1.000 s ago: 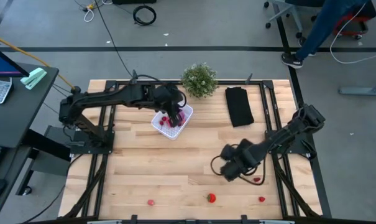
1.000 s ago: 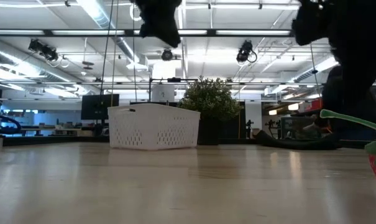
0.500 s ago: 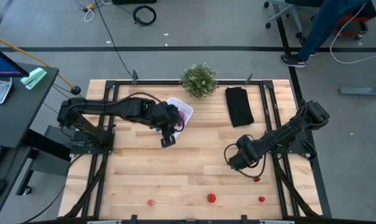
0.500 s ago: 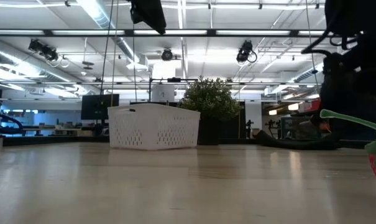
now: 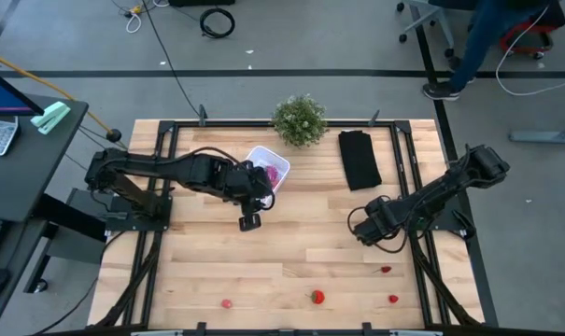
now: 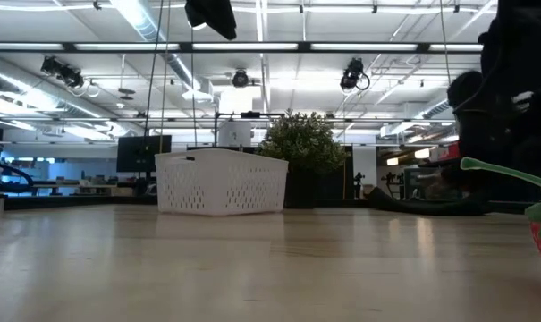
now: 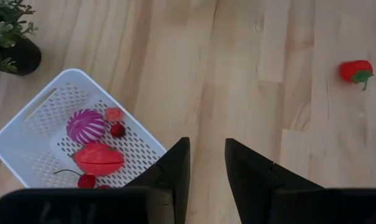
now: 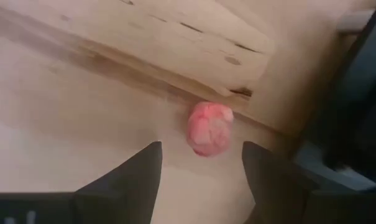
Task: Pick and placing Produce into tupperware
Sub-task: Put the pink peach into the white basket
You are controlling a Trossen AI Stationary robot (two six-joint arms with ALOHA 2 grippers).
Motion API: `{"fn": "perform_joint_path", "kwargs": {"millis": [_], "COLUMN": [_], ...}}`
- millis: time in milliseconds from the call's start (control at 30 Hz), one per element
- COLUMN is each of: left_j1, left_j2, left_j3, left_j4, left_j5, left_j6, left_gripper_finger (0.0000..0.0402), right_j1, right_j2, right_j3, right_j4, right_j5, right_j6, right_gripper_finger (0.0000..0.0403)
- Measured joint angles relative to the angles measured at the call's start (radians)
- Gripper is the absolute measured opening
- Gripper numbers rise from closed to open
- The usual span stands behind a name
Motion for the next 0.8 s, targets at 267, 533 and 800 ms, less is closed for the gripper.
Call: {"fn": "perform_joint_path", "kwargs": {"millis": [267, 533, 800], "left_j1": [0.001, 0.0, 0.0], "left_j2": [0.0, 0.0, 0.0], "left_j3": [0.0, 0.0, 0.0], "left_j4": [0.0, -0.001, -0.044], "left_j5": [-0.002, -0.001, -0.001], "left_j6": [0.0, -0.066, -0.072], "left_gripper_finger": [0.0107, 0.0096, 0.0067], "right_j1": [0.001, 0.001, -0.005], "right_j2": [0.006, 0.0, 0.001], "right_j3": [-0.031, -0.035, -0.036], "right_j4": [0.034, 0.076, 0.133], "right_j5": [0.04, 0.107, 0.135], "right_j6": [0.043, 0.053, 0.052], "right_gripper_finger": [0.0231, 0.0183, 0.0093]}}
